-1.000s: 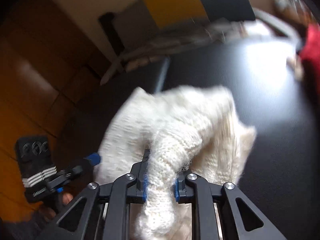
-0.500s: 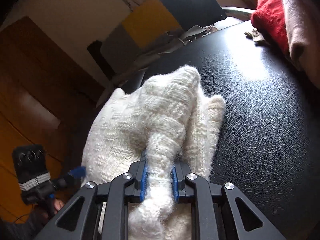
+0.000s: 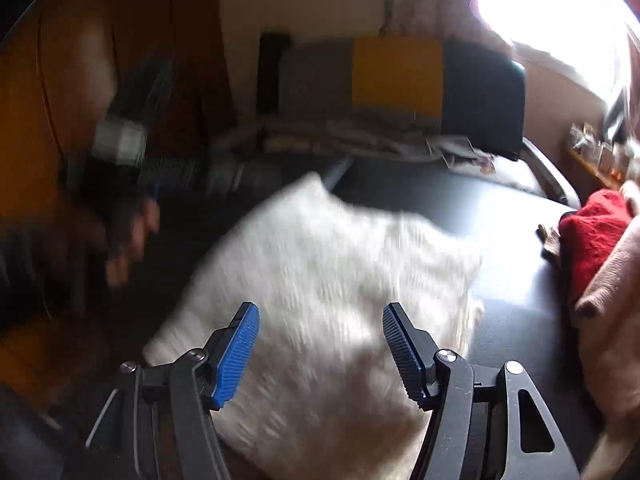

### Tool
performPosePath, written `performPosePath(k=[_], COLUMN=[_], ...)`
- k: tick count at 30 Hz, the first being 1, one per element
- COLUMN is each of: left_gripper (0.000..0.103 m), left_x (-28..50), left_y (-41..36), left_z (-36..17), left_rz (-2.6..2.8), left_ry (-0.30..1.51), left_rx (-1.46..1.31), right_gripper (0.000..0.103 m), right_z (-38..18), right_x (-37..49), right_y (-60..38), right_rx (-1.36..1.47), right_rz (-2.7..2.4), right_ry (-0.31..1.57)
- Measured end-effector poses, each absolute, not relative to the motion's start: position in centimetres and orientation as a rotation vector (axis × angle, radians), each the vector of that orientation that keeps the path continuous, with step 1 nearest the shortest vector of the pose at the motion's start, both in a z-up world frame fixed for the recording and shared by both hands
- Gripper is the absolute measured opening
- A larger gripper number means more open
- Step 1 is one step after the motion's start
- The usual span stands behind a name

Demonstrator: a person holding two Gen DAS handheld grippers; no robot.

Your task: Fold clothes

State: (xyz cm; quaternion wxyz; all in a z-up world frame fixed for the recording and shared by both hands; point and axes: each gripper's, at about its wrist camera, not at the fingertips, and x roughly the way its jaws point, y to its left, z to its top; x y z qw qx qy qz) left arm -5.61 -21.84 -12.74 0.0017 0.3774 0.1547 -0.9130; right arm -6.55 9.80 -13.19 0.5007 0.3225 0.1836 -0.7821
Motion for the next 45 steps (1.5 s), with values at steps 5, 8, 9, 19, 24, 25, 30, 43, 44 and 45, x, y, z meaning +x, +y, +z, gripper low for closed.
performPosePath(k=[5,8,9,19,24,25,30,43,44,45], left_gripper=[0.043,0.046,0.048,0.053,0.054,0.054,0.062,0.075,0.079,0.083], left_x=[-10.9,-11.9,-11.9,-11.4,-5.9,-4.4,0.7,-1.3,-1.5,-1.7], left_y=[-19.7,-17.9,-18.3,-21.2,-23.9,-24.6,-26.6,-23.0,-22.6,-22.0], left_z=[-16.8,-19.0,-19.3,-18.3,-15.9,-16.1,-18.4,-22.5,-22.4,-22.3], left_rz=[-2.788,-2.765,-2.752,-2.717,-2.818,-2.825,-2.820,-2.857,-2.883,-2.907], left_ry=[0.407,0.257,0.295,0.584,0.924,0.998,1.296,1.554,1.518,1.452], left_rx=[1.449,1.407,1.385,1.350,1.157,1.144,1.120,1.166,1.152,1.171], right_gripper=[0.066,0.066,0.066,0.071,0.097,0.098,0.103,0.103,0.103,0.103], right_z=[-18.3,-18.7,-18.8,-18.5,-16.9,-16.2,-12.7,-20.4,-20.4,-20.5], right_x=[-5.3,-5.8,-6.0,-6.5,-5.9,-6.0,-9.9,-19.9,-19.7,-19.6], right_y=[12.3,13.0,13.0,13.3,13.1,13.0,16.3,14.2,13.6,13.4], right_rx=[0.728,0.733,0.733,0.736,0.780,0.798,0.844,1.234,1.237,1.231], right_rz=[-1.946,-1.965,-1.962,-1.932,-1.874,-1.853,-1.827,-1.574,-1.572,-1.574], right_ry=[0.544,0.489,0.483,0.465,0.436,0.417,0.080,-0.277,-0.250,-0.252])
